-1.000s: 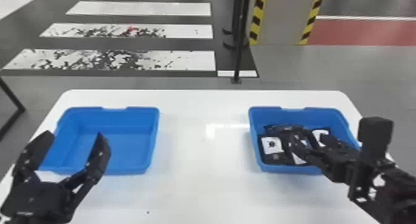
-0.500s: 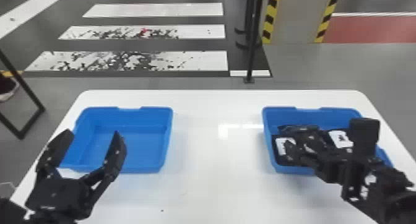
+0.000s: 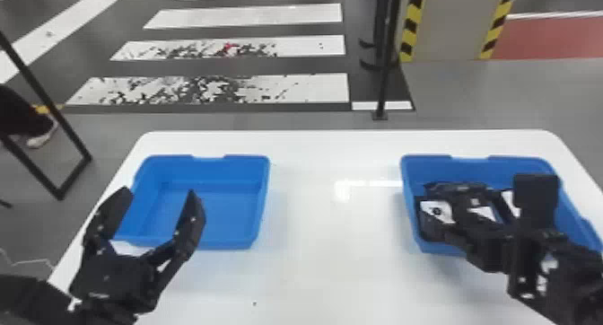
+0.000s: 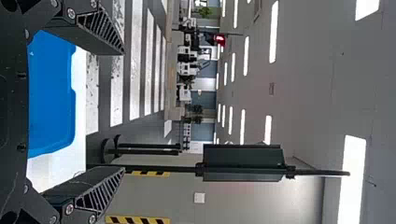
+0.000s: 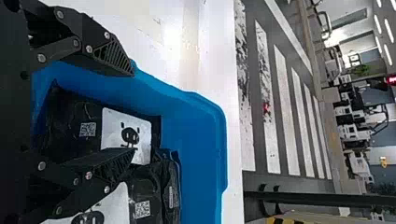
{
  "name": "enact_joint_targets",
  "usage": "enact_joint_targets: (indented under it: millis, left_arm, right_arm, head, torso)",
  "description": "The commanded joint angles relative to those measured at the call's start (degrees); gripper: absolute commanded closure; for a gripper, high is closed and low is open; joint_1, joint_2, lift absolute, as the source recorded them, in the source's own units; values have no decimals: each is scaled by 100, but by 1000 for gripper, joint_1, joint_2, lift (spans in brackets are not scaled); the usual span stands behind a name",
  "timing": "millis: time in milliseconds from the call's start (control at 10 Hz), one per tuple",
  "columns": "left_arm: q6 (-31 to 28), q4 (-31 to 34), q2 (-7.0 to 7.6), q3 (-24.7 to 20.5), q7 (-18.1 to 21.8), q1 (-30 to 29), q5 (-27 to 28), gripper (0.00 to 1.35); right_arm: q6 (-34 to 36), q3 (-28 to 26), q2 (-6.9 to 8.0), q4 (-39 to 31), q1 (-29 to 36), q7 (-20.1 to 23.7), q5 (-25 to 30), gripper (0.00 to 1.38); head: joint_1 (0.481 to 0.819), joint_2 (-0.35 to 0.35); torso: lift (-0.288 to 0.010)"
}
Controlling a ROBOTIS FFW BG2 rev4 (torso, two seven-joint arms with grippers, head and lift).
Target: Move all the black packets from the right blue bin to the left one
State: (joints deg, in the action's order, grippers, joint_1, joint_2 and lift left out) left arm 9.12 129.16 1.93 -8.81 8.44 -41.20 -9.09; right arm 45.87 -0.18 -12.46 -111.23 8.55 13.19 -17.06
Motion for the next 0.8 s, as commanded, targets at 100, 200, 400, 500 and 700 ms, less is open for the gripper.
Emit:
enact_joint_targets:
  millis: [100, 200, 400, 500, 700]
  left_arm:
    - [3, 0, 0, 1, 0, 14, -5, 159]
    - [3, -14, 0, 1, 0, 14, -5, 159]
    - [17, -42, 0, 24, 9, 42, -5, 159]
    - [17, -56, 9, 24, 18, 56, -5, 159]
    - [17, -84, 9, 47, 26, 70, -5, 159]
  right_arm:
    - [320, -5, -2, -92, -40, -106, 3, 501]
    - [447, -5, -2, -78, -82, -132, 3, 499]
    - [573, 6, -20, 63, -181, -159, -31, 501]
    - [672, 6, -29, 119, -223, -176, -31, 501]
    - [812, 6, -46, 176, -279, -229, -77, 501]
  head:
    - [695, 95]
    - [695, 95]
    - [695, 90]
    - [695, 88]
    - [695, 83]
  torso:
    - [-140]
    - [-140]
    - [-140]
    - [-140]
    - [-140]
